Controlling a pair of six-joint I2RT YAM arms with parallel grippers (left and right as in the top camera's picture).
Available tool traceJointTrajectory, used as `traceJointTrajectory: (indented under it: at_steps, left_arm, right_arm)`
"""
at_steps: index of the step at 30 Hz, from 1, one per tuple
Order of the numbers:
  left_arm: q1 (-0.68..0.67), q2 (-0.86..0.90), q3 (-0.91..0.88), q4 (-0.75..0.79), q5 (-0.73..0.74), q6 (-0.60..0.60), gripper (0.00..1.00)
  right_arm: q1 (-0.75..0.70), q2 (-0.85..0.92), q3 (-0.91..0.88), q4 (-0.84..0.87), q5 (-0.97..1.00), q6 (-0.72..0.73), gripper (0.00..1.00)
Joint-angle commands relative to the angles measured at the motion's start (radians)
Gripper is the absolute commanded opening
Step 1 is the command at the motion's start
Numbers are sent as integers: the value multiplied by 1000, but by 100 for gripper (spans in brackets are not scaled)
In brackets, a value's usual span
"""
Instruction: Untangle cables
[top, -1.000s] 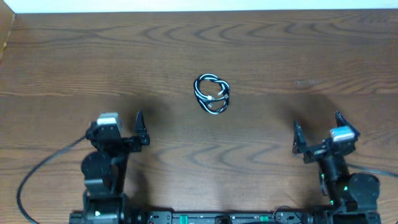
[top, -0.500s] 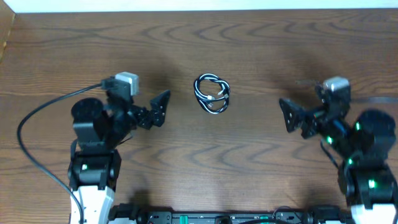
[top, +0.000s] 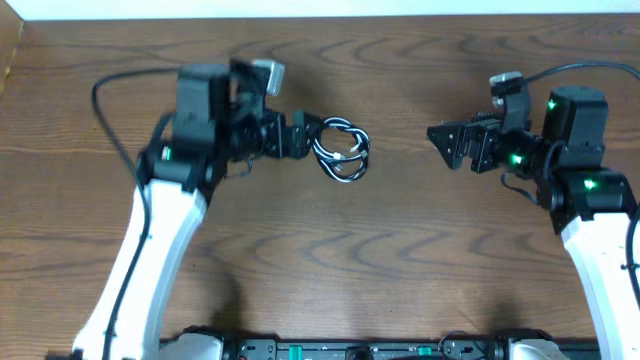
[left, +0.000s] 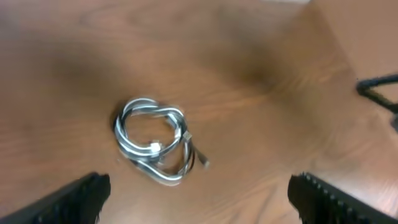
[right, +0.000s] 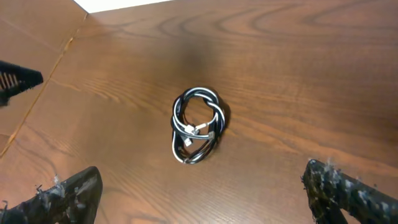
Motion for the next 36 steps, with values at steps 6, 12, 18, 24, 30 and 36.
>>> traceJointTrajectory:
  at_steps: [6,12,18,24,30,36]
  left_arm:
    - [-40,269,207,-138,-137,4,96]
    - [-40,326,207,-126,-75,-39,92]
    - [-78,377,207,-80,-344,-260,65]
    - [-169,471,207,-41,-488,-401,62]
    - [-208,581,207,-14,-498,-437,57]
    - [-208,615,207,-35,-499,-448,57]
  right_arm:
    - [-5,3,34,30,-26,38,99]
    - [3,9,34,48,8,82,92]
    - [3,58,33,52,82,200,83]
    - [32,153,33,71,136,285,74]
    - [107,269,46,243,212,421,70]
    - [177,536,381,11,245,388,68]
